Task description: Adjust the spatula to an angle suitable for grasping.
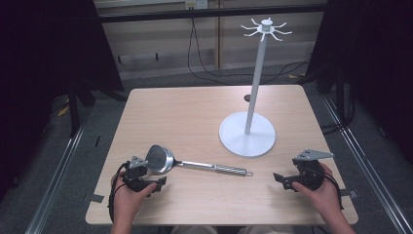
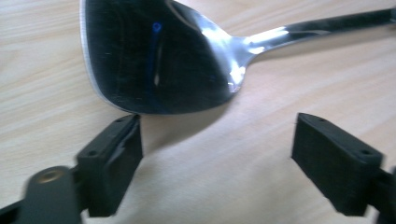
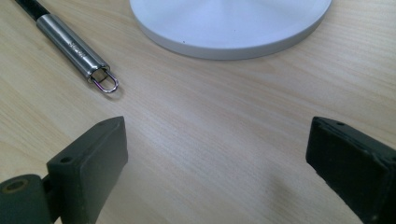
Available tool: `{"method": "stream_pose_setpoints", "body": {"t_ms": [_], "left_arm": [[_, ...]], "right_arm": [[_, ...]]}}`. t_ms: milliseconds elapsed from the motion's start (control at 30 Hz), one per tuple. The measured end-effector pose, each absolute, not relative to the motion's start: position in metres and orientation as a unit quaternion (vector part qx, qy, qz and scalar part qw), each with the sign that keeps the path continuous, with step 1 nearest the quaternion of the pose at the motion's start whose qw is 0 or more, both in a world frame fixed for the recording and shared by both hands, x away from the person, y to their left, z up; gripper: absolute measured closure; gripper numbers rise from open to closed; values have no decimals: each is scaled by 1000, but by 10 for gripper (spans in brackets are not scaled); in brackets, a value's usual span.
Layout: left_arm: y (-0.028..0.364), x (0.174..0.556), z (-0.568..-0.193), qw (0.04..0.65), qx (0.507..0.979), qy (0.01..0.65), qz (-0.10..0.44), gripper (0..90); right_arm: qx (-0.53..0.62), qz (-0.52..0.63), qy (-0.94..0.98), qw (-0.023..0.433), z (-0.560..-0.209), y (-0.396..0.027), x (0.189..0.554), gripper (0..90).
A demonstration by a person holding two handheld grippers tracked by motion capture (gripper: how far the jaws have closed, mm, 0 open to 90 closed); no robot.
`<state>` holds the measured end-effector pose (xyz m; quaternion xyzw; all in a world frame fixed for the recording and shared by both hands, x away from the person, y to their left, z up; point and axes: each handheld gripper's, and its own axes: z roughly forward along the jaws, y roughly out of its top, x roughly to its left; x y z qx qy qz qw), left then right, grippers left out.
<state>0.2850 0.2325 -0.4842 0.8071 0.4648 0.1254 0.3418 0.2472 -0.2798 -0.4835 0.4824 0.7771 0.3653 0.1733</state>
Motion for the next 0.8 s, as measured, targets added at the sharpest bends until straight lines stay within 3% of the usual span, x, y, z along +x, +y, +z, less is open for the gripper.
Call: {"method": "stream_pose_setpoints", "body": {"t_ms": [400,533,600,633,733,800], "left_arm": [[213,275,-478,338,835,420,110,419],[205,277,-477,349,845,392,105,590],[200,279,-478,353,848,382,98,621],[197,280,-479,353,852,376,94,708],[186,284,-486,349,862,362,68,777],[180,285,-490,343,869,352,64,890]], "right_arm": [[479,373,775,174,-481,-277,252,52],[480,376,774,172,-479,-276,251,53],[479,377,774,173,-479,-276,251,52],[480,376,773,173,-479,-276,251,52],[481,377,773,171,-480,-276,251,52],[483,378,770,173,-479,-276,251,52]]}}
